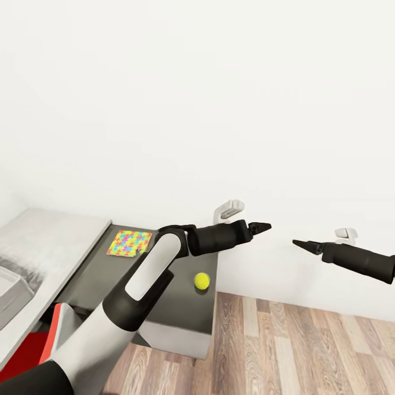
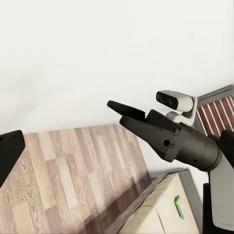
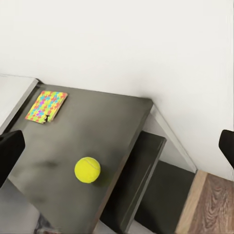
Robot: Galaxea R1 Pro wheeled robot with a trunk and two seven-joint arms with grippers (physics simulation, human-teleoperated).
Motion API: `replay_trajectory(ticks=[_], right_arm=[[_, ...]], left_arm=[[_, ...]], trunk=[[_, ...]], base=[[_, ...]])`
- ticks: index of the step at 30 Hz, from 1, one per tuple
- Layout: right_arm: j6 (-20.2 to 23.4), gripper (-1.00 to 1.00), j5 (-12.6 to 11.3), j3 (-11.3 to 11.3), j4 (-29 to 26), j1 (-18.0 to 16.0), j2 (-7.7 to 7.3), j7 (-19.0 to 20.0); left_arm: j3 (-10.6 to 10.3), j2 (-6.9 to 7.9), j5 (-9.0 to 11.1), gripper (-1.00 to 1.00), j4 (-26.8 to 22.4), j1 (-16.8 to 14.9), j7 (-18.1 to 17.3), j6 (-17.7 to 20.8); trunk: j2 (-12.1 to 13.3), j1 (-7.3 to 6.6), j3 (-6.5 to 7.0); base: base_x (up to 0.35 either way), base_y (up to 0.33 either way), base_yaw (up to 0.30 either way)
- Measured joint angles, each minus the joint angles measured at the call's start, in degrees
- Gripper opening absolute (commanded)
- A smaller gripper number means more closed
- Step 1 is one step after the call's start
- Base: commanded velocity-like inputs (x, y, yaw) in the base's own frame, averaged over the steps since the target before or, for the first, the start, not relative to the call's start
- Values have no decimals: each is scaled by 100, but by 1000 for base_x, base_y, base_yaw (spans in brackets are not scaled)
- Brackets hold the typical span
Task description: Put all the toys in the child's room - the three board games (two on the bed and one on the table), the two jigsaw puzzles on the table, and the tennis ball on the table - inside the toy box on the table in the child's room.
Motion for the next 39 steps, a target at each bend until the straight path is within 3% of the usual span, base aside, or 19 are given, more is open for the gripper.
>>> replay_trajectory(ticks=[39], right_arm=[[0, 100, -9, -17, 0, 10, 4, 3]], left_arm=[[35, 13, 11, 100, 132, 76, -22, -2]], trunk=[[1, 0, 317]], base=[[0, 0, -186]])
